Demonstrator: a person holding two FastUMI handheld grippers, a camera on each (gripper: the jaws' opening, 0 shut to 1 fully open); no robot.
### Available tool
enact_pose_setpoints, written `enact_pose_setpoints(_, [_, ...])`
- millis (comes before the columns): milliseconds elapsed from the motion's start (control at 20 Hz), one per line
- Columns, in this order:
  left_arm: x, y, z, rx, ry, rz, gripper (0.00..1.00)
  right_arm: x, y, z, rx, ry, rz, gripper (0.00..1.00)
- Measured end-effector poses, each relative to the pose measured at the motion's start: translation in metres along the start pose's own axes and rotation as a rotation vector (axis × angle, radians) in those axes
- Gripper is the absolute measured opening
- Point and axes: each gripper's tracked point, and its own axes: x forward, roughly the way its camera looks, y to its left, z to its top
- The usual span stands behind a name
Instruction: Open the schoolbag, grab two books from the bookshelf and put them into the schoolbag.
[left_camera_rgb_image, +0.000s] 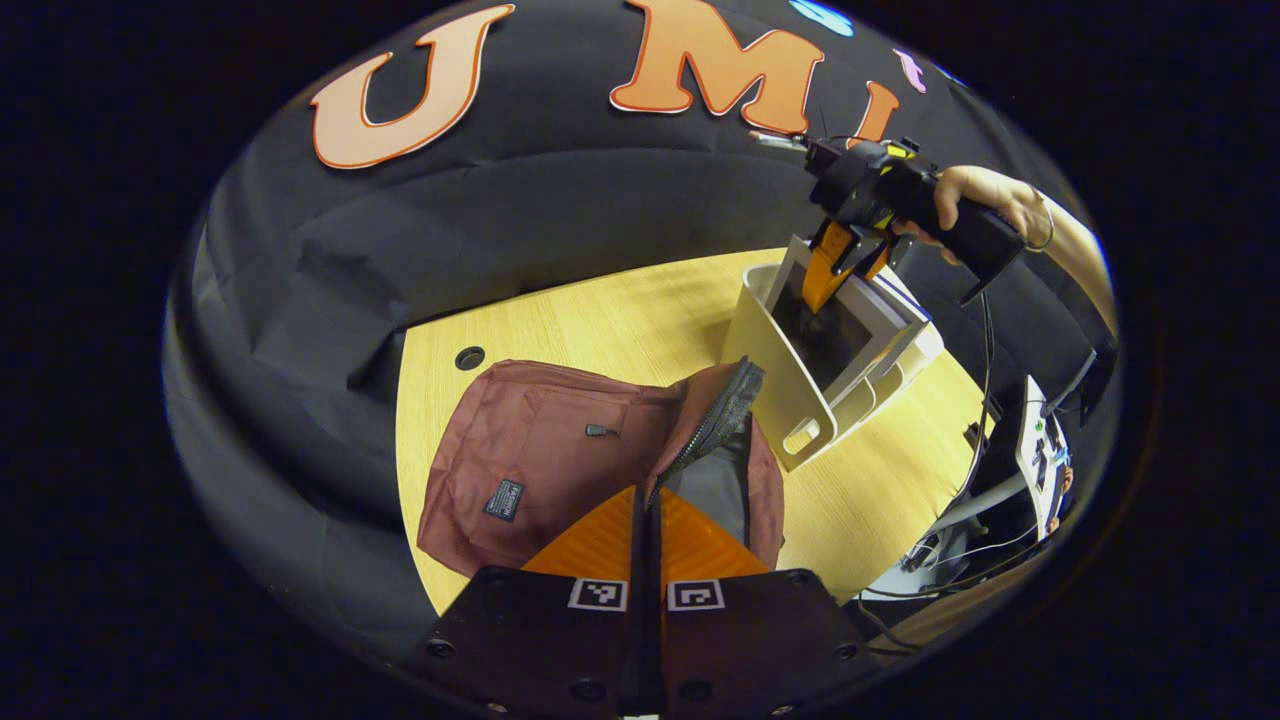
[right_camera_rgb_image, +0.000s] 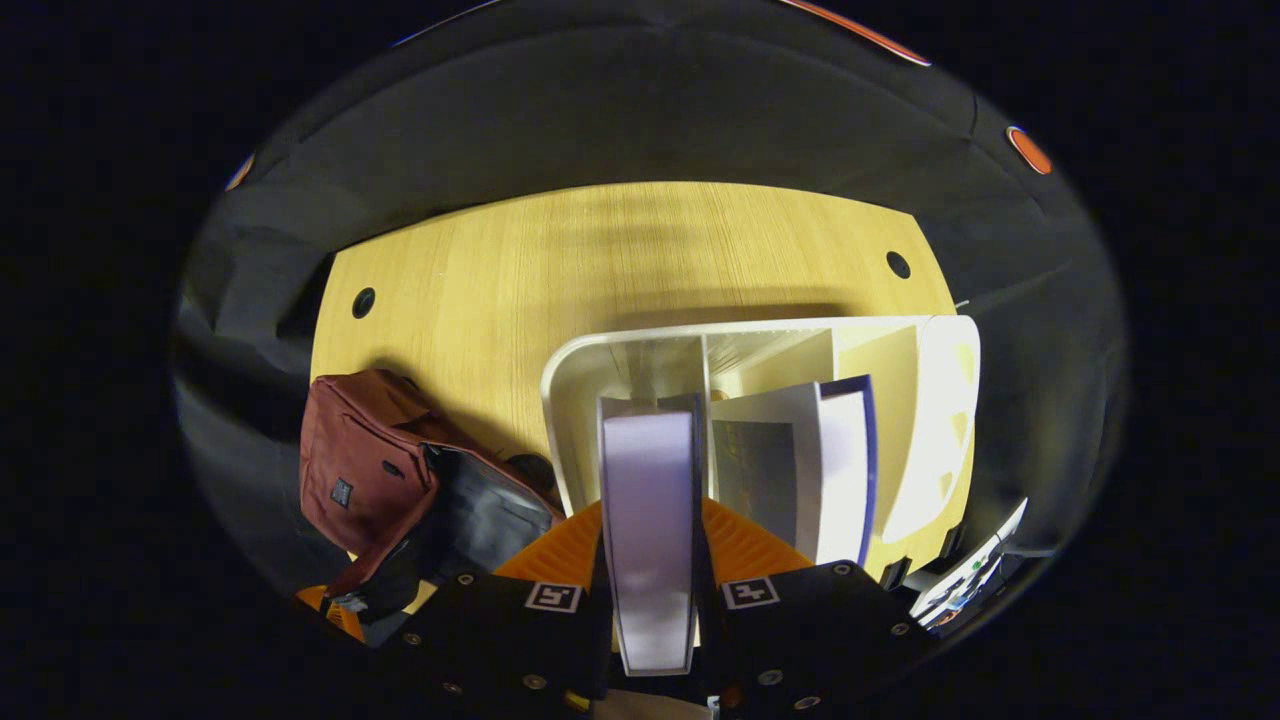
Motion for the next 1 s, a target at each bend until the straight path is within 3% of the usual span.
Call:
enact_pose_setpoints(100, [0.001, -0.001, -0.002, -0.005, -0.004, -0.005, 0.01, -0.026, -0.005, 0.006, 0.007, -0.047, 0.003, 0.36])
enact_pose_setpoints(150, [0.002, -0.003, -0.003, -0.009, -0.005, -0.015, 0.01, -0.040, -0.010, 0.010, 0.005, -0.072, -0.001, 0.28])
enact_pose_setpoints(200, [0.002, -0.004, -0.004, -0.016, -0.004, -0.030, 0.01, -0.053, -0.013, 0.011, -0.005, -0.089, -0.007, 0.36])
enact_pose_setpoints(500, [0.011, 0.000, -0.012, -0.047, -0.001, -0.038, 0.00, -0.151, -0.022, -0.001, 0.003, -0.217, 0.035, 0.35])
enact_pose_setpoints(750, [0.012, 0.004, -0.013, -0.037, -0.003, -0.020, 0.00, -0.216, -0.011, -0.043, 0.037, -0.332, 0.200, 0.34])
enact_pose_setpoints(1000, [0.008, 0.002, -0.008, -0.012, -0.008, -0.001, 0.00, -0.190, 0.001, -0.104, 0.204, -0.320, 0.407, 0.33])
